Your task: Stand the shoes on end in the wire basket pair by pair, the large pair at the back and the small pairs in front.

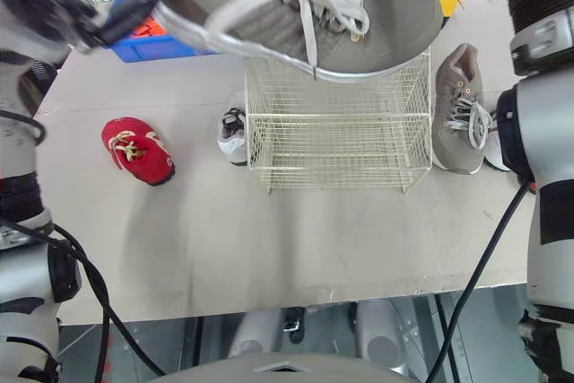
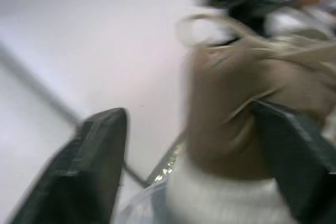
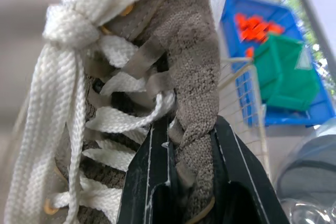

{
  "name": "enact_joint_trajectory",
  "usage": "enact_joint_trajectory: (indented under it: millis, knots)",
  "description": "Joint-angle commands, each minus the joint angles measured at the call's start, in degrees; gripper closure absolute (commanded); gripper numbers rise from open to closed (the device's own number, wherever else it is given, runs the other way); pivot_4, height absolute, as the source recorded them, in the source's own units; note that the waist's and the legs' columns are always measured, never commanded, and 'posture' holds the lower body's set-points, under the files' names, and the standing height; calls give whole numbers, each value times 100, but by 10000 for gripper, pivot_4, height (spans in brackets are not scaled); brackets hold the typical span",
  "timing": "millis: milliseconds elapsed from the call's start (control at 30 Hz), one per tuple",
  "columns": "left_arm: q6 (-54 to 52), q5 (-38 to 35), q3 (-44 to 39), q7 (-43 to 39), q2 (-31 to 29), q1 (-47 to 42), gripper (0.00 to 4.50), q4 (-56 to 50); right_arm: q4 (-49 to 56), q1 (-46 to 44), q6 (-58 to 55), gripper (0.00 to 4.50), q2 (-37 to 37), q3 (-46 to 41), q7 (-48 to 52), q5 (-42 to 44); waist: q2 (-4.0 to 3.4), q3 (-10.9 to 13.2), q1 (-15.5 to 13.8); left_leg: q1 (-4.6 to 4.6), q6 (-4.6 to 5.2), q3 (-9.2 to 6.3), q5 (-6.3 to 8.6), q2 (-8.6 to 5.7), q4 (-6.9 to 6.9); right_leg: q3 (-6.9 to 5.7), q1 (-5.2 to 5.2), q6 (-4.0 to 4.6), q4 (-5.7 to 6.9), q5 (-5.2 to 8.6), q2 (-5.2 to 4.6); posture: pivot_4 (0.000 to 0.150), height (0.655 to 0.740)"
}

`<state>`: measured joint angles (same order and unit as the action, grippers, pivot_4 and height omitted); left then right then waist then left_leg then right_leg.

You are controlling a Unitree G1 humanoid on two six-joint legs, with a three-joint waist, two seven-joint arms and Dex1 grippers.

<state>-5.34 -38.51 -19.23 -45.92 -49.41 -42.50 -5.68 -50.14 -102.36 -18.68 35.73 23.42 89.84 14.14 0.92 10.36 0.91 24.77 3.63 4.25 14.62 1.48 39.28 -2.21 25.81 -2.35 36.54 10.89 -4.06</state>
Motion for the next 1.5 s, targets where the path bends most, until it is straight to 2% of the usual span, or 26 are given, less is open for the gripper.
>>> enact_joint_trajectory:
  millis: [33,167,233,267,367,467,567,767,900,1000,1133,1233,1333,1400,1433,1500]
  knots:
    - [-2019,-1975,-1054,1485,77,745,504,-665,616,118,-1043,45000,88,-950,-429,489,0,0,9,-2,-1,0,0,0,1,2,0,-3,15,2,-1,1500,7400]
    - [-2876,-3594,-1673,2670,540,1927,504,-1569,1560,678,-2126,45000,-31,-1799,-1370,916,3,1,-12,-5,-17,-13,-10,2,3,-4,0,-2,21,2,-11,1500,7400]
    - [-3135,-4464,-1560,3077,764,2479,504,-2122,2154,1019,-2597,45000,-175,-2149,-1892,1130,4,0,-36,-5,-22,-18,-12,-1,3,-5,0,0,24,1,-20,1500,7400]
    - [-3197,-4575,-1345,3178,901,2734,504,-2462,2388,1157,-2841,45000,-292,-2363,-2191,1270,6,-1,-35,-4,-26,-23,-14,-6,3,-4,-1,0,25,1,-29,1500,7400]
    - [-3115,-4698,-701,3581,1341,2827,504,-2994,3093,1560,-3393,45000,-595,-2792,-2821,1626,6,-1,-69,-4,-28,-30,-15,-23,3,-2,-4,4,29,-1,-63,1500,7400]
    - [-2987,-4669,-276,3999,1638,2331,504,-2860,3739,1884,-3777,45000,-814,-2985,-3215,1928,7,-2,-120,-6,-31,-32,-19,-30,6,-15,-9,13,29,-7,-41,1500,7400]
    - [-3003,-4565,-6,3942,1714,1844,504,-2627,4260,2135,-4144,45000,-978,-3117,-3535,2254,8,-3,-136,-10,-29,-26,-21,-31,9,-13,-11,16,29,-10,-24,1500,7400]
    - [-3272,-4790,132,3641,1490,1262,504,-2200,4855,2455,-4506,45000,-1088,-3159,-4000,2572,9,-3,-141,-9,-28,-20,-21,-29,9,-7,-11,15,23,-9,-4,1500,7400]
    - [-3391,-4535,290,3450,1387,995,504,-1994,5094,2596,-4584,45000,-1121,-3190,-4239,2663,9,-3,-149,-9,-28,-20,-21,-28,9,-7,-11,14,23,-8,3,1500,7400]
    - [-3446,-4956,285,3432,1505,730,504,-1912,5310,2760,-4616,45000,-1150,-3185,-4472,2677,10,-4,-152,-9,-28,-20,-21,-28,10,-6,-12,14,23,-8,3,1500,7400]
    - [-3802,-5749,149,3188,1261,688,504,-1736,5357,2905,-4671,45000,-1095,-3258,-4663,2743,10,-4,-135,-9,-28,-21,-21,-21,9,-4,-11,14,23,-8,3,1500,7400]
    - [-3815,-5687,172,3238,1212,567,504,-1532,5430,2957,-4688,45000,-1076,-3274,-4756,2848,10,-4,-138,-10,-28,-22,-22,-21,9,-5,-11,14,23,-8,3,1500,7400]
    - [-3851,-5499,213,3183,1157,490,7866,-1428,5500,2996,-4689,45000,-1096,-3385,-4893,2993,10,-4,-145,-10,-28,-21,-21,-24,9,-5,-11,14,23,-8,4,1500,7400]
    - [-3865,-5302,243,3097,1110,453,18314,-1392,5574,3062,-4687,45000,-1103,-3452,-4931,3148,10,-4,-154,-9,-28,-21,-21,-25,10,-5,-12,14,22,-8,4,1500,7400]
    - [-3862,-5188,245,3033,1087,438,21920,-1386,5669,3135,-4575,45000,-1108,-3474,-4857,3236,10,-4,-156,-9,-28,-21,-21,-26,9,-5,-12,13,21,-7,4,1500,7400]
    - [-3877,-4980,236,2852,990,346,26844,-1294,5887,3316,-4440,34985,-1118,-3536,-4923,3326,10,-4,-163,-8,-28,-20,-21,-27,9,-5,-12,13,21,-7,5,1500,7400]
